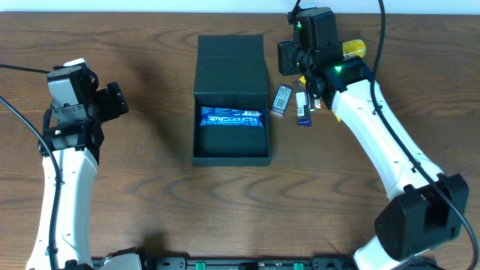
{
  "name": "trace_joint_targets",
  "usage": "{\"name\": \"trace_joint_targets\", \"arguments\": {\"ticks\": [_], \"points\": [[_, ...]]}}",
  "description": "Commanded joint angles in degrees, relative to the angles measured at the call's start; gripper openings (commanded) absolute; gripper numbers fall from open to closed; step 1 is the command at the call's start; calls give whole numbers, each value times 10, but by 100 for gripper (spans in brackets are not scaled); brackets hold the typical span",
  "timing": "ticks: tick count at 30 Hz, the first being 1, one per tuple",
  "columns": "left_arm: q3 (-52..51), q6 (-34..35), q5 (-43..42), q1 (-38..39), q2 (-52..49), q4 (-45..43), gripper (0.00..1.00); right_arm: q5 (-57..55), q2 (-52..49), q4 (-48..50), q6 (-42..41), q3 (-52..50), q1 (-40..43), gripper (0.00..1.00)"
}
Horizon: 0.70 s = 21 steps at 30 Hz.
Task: Pack container
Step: 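Move the right gripper over the yellow bottle and descend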
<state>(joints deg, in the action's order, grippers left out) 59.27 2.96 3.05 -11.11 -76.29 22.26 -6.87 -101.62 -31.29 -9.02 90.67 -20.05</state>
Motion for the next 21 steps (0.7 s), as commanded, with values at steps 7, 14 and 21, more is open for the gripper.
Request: {"name": "trace_joint_targets", "arguments": {"ticks": [7, 14, 21], "points": [[14, 0, -17, -2, -1, 2, 95, 2, -7, -33, -10, 0, 56, 99], [14, 0, -27, -2, -1, 2, 95, 2, -51, -32, -8, -1, 121, 99], [14, 0, -27, -2, -1, 2, 95, 11, -99, 2, -108, 15, 150, 99]]}}
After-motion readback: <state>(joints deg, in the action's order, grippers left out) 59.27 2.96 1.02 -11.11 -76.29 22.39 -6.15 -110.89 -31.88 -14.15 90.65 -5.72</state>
